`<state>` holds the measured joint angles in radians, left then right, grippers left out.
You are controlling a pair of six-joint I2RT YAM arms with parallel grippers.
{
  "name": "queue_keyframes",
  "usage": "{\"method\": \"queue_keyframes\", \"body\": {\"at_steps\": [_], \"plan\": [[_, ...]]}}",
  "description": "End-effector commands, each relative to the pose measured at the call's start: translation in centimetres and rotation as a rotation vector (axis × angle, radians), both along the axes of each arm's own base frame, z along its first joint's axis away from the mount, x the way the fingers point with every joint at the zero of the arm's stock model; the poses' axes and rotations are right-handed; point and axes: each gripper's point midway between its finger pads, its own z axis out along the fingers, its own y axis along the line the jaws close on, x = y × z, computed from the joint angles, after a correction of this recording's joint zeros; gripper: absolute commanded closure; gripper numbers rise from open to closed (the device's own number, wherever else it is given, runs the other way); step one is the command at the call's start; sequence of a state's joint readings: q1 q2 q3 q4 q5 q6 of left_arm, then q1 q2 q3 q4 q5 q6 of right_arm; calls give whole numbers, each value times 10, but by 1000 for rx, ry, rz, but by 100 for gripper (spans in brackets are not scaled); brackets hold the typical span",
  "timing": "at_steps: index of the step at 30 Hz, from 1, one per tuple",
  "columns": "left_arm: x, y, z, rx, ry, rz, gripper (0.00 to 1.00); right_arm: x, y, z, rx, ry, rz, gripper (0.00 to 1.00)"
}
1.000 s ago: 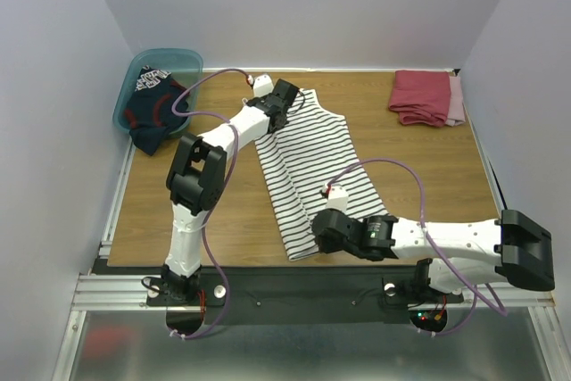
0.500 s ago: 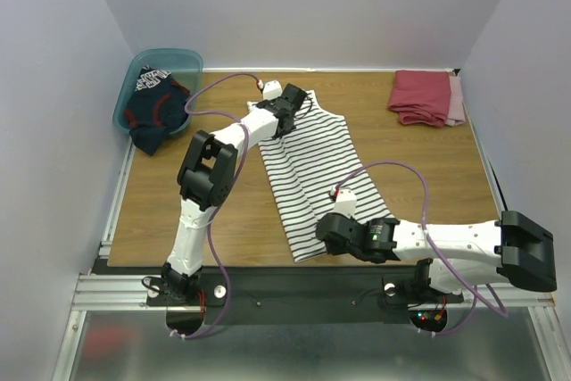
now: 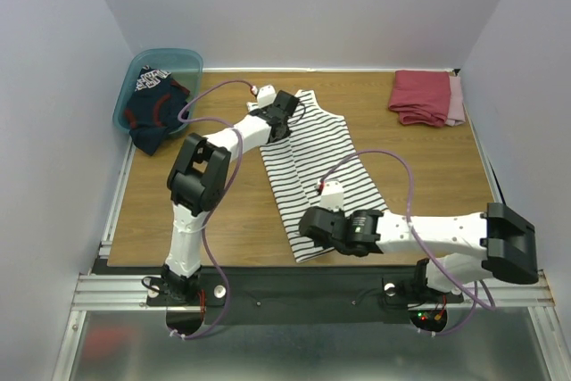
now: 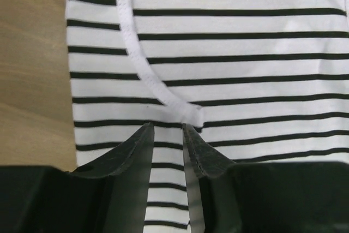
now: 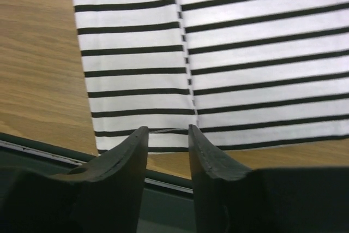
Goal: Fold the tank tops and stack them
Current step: Fold the tank top
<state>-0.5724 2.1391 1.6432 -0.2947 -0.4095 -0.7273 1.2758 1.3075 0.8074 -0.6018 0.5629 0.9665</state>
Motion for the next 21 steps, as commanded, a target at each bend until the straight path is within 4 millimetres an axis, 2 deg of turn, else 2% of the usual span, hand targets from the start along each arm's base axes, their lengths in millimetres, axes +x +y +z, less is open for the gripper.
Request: {"method": "queue_keyframes", "body": {"at_steps": [1,3,5,8,11,12,13,14,15,18,20,21], "plan": [[-5,21,37,-106,-80,65,67,7,22,7,-30,-53,35,61],[-7,30,32,-138,-67,65,72,6,30,-3,-50,-39,70,62],[-8,37,17,-131,-35,73,79,4,43,-9,-27,-23,98,62],[-5,43,-1,-113,-2,68,86,0,58,-28,-41,14,150,63],[3,50,-9,-116,11,72,89,-6,83,-40,-14,53,233,63],[4,52,-18,-109,28,72,89,-7,90,-41,-9,56,261,63],[9,60,-20,-108,31,84,89,-11,94,-52,-19,87,287,63],[10,64,-29,-95,48,87,90,-10,109,-47,16,82,305,63],[15,75,-32,-91,52,104,90,-12,122,-51,25,96,334,63],[23,94,-46,-81,76,119,91,-15,145,-55,55,117,382,63],[34,97,-41,-93,66,94,92,-18,165,-54,94,137,429,63],[39,101,-44,-81,73,90,92,-16,183,-50,119,136,443,63]]}}
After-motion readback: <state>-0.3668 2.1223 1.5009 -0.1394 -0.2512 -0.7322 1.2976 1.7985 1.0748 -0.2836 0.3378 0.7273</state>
